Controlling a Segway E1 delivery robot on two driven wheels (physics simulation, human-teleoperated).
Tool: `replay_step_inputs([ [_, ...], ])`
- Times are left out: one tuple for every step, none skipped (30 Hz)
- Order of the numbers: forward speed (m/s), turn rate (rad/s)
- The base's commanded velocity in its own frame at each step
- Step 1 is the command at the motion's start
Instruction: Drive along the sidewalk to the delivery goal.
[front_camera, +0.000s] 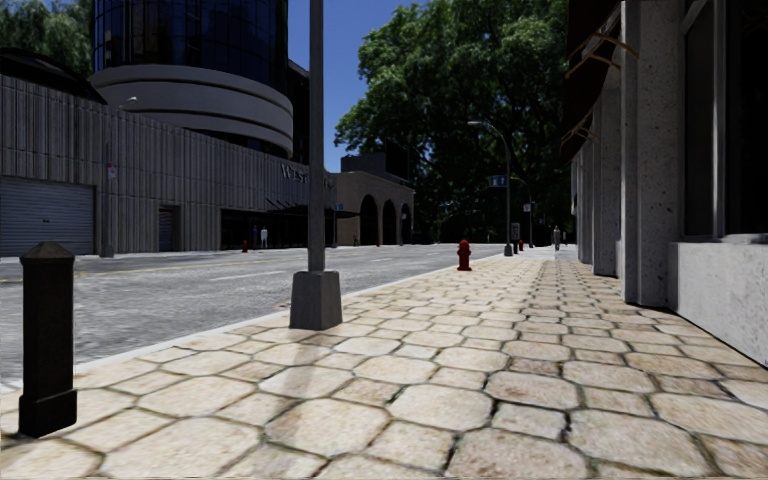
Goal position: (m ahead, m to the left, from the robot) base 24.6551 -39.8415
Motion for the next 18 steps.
replay_step_inputs([
  [2.0, -0.41],
  [2.0, -0.41],
  [2.0, -0.41],
  [2.0, -0.41],
  [2.0, -0.41],
  [2.0, -0.41],
  [2.0, -0.41],
  [2.0, -0.41],
  [2.0, -0.41],
  [2.0, -0.41],
  [2.0, -0.41],
  [2.0, -0.41],
  [2.0, -0.41],
  [2.0, -0.41],
  [2.0, -0.41],
  [2.0, -0.41],
  [2.0, -0.41],
  [2.0, -0.41],
])
